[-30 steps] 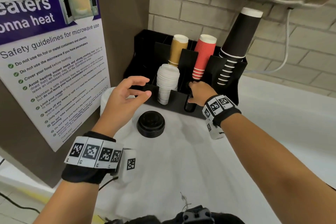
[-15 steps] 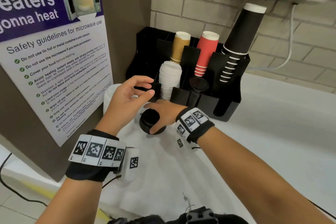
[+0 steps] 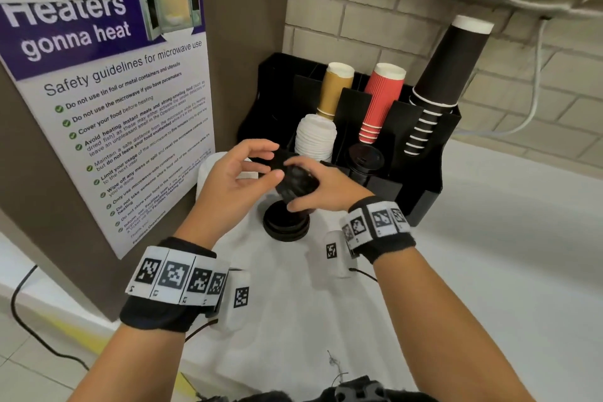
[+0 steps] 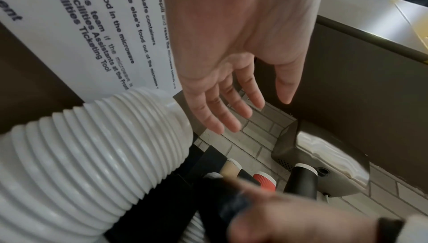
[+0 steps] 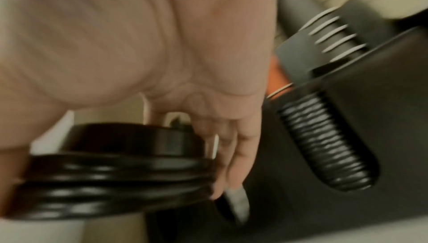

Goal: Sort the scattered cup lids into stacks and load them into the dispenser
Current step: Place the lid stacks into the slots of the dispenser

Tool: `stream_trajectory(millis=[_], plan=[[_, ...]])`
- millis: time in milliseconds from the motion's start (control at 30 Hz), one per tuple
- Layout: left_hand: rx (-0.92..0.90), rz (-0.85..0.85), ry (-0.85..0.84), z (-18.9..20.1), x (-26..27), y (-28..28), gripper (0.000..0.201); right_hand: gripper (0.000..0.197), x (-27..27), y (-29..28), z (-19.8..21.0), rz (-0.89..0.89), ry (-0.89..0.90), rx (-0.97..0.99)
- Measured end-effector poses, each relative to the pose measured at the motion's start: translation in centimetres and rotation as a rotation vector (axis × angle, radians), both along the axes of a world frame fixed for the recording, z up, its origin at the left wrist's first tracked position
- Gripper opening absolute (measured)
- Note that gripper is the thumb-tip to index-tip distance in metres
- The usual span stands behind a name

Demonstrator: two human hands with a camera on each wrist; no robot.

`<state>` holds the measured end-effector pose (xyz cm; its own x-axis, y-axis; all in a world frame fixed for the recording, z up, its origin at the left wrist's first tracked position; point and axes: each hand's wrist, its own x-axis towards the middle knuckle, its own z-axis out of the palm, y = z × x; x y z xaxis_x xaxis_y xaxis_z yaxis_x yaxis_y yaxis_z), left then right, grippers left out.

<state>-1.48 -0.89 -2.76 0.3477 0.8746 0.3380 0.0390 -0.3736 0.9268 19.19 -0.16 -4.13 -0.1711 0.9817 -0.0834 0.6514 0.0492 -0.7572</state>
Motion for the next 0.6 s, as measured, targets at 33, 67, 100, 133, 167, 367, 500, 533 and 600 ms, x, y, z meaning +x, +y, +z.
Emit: stream_trajectory(millis=[33, 67, 100, 133, 167, 367, 500, 533, 600], plan=[[-0.005, -0.025, 0.017, -0.2, 0.2, 0.0, 0.046, 0.070, 0.2, -0.8, 0.6, -0.023, 0.139, 0.025], [-0.012, -0.061, 0.039, -0.4, 0.5, 0.0, 0.059, 0.069, 0.2, -1.7, 1.1, -0.035, 0.253, 0.044], [-0.022, -0.105, 0.062, -0.6, 0.8, -0.1, 0.072, 0.068, 0.1, -2.5, 1.4, -0.036, 0.348, 0.058], [-0.032, -0.153, 0.080, -0.7, 1.1, -0.1, 0.084, 0.068, 0.0, -3.4, 1.6, -0.025, 0.432, 0.072], [-0.043, -0.199, 0.084, -0.8, 1.4, -0.2, 0.092, 0.068, -0.2, -4.1, 1.7, -0.009, 0.503, 0.090], [-0.068, -0.336, -0.033, -0.6, 2.8, -0.6, 0.093, 0.077, 0.4, -6.6, 1.6, -0.031, 0.697, 0.118], [-0.077, -0.378, -0.066, -0.4, 3.3, -0.9, 0.094, 0.073, 1.1, -7.7, 2.1, -0.090, 0.705, 0.126], [-0.079, -0.377, -0.069, -0.4, 3.4, -1.0, 0.096, 0.072, 1.1, -7.8, 2.2, -0.098, 0.697, 0.134], [-0.078, -0.369, -0.064, -0.4, 3.6, -1.1, 0.097, 0.071, 1.1, -7.9, 2.3, -0.105, 0.675, 0.149]])
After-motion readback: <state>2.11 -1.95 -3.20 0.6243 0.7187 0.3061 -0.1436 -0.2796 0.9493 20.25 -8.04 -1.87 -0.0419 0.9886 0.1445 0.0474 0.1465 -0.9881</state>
